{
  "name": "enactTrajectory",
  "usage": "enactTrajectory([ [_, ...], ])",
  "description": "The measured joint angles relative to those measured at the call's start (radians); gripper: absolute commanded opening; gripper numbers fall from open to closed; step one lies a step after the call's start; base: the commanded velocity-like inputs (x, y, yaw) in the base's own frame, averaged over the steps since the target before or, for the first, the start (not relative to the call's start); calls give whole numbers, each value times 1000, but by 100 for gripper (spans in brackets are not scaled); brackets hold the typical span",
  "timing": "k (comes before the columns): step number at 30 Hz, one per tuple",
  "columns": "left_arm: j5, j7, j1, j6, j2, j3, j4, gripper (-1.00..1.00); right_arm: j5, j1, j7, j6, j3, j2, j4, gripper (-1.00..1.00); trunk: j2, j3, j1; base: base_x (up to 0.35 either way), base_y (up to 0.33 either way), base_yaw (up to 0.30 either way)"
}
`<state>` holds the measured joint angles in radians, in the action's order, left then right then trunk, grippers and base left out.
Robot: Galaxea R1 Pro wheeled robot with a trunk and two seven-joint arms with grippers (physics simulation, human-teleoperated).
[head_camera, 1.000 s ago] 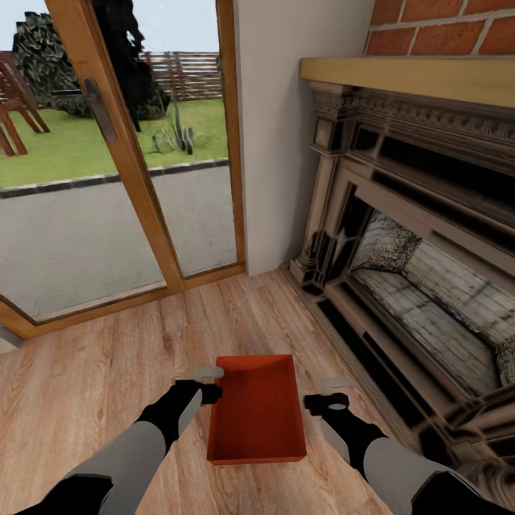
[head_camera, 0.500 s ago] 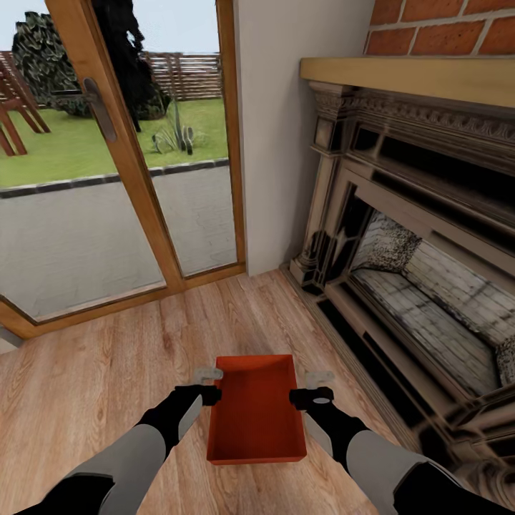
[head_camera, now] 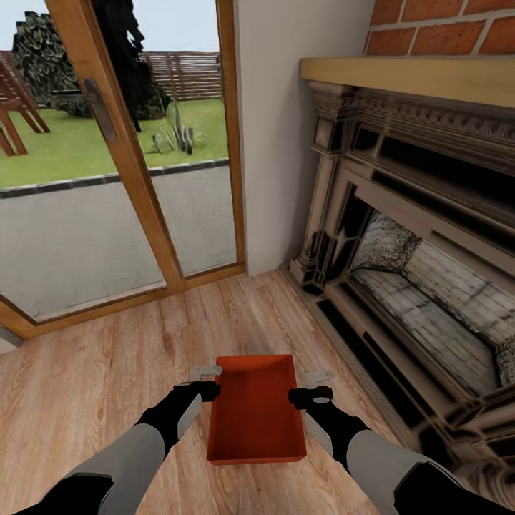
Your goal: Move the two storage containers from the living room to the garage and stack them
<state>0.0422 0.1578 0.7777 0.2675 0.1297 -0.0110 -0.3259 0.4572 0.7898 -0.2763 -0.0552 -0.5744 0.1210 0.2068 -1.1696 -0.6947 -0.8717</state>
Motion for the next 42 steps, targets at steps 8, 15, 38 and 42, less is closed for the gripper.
enactTrajectory([
  [8,-2,0,0,1,0,-1,0,100,0,0,0,4,0,1,0,100,0,0,0,0,0,0],
  [15,-7,2,0,4,2,-7,-2,100,-3,0,0,9,-1,0,0,100,0,0,0,0,0,0],
  [38,-6,55,0,8,4,-5,-2,100,1,0,-1,3,-2,-1,-1,100,-105,-47,-57,0,0,0],
  [42,-7,59,0,6,5,-3,-3,100,2,0,-1,1,-3,-2,-4,100,-119,-53,-65,0,0,0],
])
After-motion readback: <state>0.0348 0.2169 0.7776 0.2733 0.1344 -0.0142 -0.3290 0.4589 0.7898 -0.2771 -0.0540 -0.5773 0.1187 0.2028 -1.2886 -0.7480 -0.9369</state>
